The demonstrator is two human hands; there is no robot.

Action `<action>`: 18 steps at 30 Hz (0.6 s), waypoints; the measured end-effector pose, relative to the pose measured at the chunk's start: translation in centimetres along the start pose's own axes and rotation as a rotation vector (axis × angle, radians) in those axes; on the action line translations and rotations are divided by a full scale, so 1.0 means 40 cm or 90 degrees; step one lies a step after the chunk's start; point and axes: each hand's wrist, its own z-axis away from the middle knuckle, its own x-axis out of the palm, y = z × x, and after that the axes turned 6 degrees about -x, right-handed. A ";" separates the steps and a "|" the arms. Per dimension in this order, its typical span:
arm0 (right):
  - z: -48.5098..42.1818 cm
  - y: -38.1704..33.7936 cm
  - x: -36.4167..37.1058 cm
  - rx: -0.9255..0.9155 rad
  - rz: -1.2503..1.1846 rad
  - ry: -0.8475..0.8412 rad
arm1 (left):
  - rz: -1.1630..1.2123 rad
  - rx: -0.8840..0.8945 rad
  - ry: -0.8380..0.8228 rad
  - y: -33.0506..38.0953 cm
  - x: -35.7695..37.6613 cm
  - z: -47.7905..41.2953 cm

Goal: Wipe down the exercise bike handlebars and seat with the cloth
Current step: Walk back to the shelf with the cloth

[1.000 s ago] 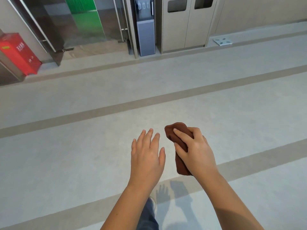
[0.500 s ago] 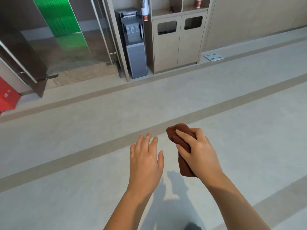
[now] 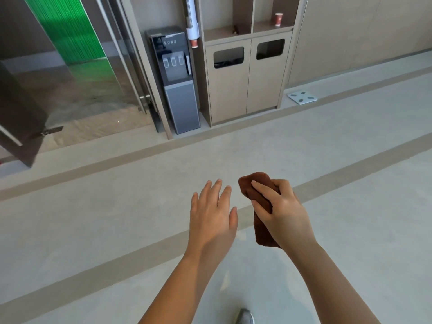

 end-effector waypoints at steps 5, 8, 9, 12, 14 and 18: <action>-0.247 0.069 0.035 -0.014 0.019 -0.027 | 0.000 0.002 0.063 0.016 0.028 -0.245; -0.370 0.118 0.074 -0.020 0.016 -0.043 | 0.021 -0.022 0.026 0.012 0.066 -0.391; -0.415 0.136 0.090 -0.013 0.017 -0.051 | 0.020 -0.020 0.013 0.010 0.086 -0.441; -0.567 0.191 0.140 0.003 0.019 -0.056 | 0.010 0.002 -0.007 -0.008 0.143 -0.602; -0.693 0.222 0.173 -0.001 0.031 -0.044 | 0.020 0.008 0.004 -0.025 0.174 -0.730; -0.988 0.259 0.235 -0.003 0.053 -0.035 | 0.009 0.005 -0.001 -0.074 0.213 -1.027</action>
